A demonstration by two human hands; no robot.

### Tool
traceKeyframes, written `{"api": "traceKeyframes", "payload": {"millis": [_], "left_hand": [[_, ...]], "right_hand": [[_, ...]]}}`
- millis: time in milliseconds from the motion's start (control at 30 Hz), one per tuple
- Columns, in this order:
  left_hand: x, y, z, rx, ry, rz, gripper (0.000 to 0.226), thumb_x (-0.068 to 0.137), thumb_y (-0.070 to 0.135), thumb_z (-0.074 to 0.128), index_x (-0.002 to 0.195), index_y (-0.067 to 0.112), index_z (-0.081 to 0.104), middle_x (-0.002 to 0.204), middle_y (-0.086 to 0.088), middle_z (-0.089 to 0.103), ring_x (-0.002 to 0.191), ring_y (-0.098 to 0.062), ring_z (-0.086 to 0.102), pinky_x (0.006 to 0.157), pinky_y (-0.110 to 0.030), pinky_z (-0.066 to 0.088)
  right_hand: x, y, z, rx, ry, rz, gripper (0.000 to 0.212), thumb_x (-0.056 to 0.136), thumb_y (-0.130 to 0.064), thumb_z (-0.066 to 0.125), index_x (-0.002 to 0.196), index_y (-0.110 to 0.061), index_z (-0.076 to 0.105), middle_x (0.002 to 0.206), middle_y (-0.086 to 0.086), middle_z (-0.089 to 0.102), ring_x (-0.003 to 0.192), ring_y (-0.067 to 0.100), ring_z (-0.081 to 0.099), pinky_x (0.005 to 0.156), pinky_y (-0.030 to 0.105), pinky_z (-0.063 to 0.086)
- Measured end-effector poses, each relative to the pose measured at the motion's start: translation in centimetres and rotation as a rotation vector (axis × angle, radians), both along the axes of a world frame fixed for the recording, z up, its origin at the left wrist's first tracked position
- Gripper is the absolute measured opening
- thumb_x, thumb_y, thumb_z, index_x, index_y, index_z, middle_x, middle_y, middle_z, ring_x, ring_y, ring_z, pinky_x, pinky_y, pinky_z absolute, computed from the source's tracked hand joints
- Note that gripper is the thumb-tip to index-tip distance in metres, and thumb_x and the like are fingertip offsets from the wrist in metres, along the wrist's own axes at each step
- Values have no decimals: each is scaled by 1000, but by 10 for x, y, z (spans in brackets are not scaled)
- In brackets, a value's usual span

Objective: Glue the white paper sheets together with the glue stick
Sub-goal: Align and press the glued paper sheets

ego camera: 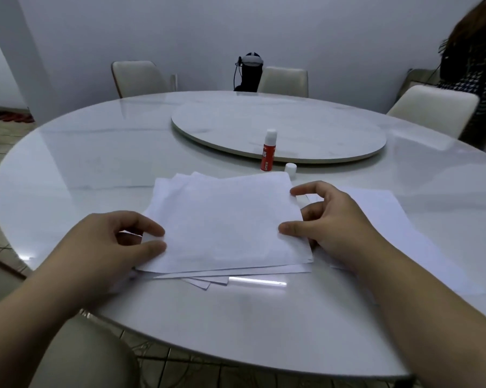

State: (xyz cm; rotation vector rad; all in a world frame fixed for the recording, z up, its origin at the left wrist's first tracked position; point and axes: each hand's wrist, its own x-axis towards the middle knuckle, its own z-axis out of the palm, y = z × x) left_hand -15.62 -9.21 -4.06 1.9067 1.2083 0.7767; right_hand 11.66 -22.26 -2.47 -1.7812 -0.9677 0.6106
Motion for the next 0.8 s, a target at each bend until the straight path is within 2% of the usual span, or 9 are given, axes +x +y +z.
{"api": "traceKeyframes", "payload": {"millis": [100,233,333,433,533,600,667,733,800], "left_hand": [[-2,2,-2,33,33,-15,21,65,30,81,78,43,71,48,7,56,35,-6,49,33,-11,35],[-7,5,-3,39,67,-39,25,63,35,81,83,45,70,52,8,60,39,-7,52,41,-18,40],[-11,8,-4,23,71,-63,29,61,38,82,87,44,70,55,9,62,43,-9,55,52,-24,43],[-16,9,-3,-43,44,-85,57,41,64,80,93,42,70,71,-1,72,65,-30,67,68,-38,54],[-18,13,-4,-57,36,-92,78,28,79,71,97,41,69,74,-2,74,71,-32,69,76,-51,55],[-19,16,-6,-12,59,-93,75,31,79,70,97,43,69,62,5,68,54,-23,63,63,-38,55],[-19,16,-5,32,96,-100,59,42,70,73,95,45,68,50,10,55,42,-10,50,52,-25,42],[-17,16,-4,43,113,-102,38,57,52,80,93,46,68,48,10,51,41,-6,46,51,-22,36],[-16,15,-4,66,120,-115,33,61,43,79,92,45,68,47,10,49,40,-5,45,52,-21,35]], "right_hand": [[0,2,-1,-25,-28,4,59,59,-13,88,105,-33,57,90,21,69,61,24,64,60,37,57],[1,1,-3,-63,-63,24,66,59,-15,88,112,-33,53,83,12,72,55,14,64,57,27,51],[2,1,-4,-68,-74,26,69,58,-16,89,113,-32,51,80,10,72,57,13,65,63,31,55],[2,0,-5,-64,-67,32,71,56,-17,90,113,-31,50,73,5,69,59,14,65,70,36,56],[1,0,-5,-68,-81,38,72,56,-17,90,114,-31,50,70,0,66,57,11,62,65,30,54],[0,-1,-5,-72,-93,39,73,56,-17,90,115,-31,50,73,2,67,59,11,62,66,29,54],[-1,-1,-4,-76,-106,40,74,55,-19,90,116,-31,50,74,1,67,61,11,62,67,28,53],[-1,-1,-3,-81,-122,43,77,54,-19,91,117,-31,49,73,-2,66,62,9,62,67,25,52],[-1,-1,-3,-81,-126,49,79,53,-19,91,119,-31,49,71,-5,66,61,7,62,65,23,49]]}}
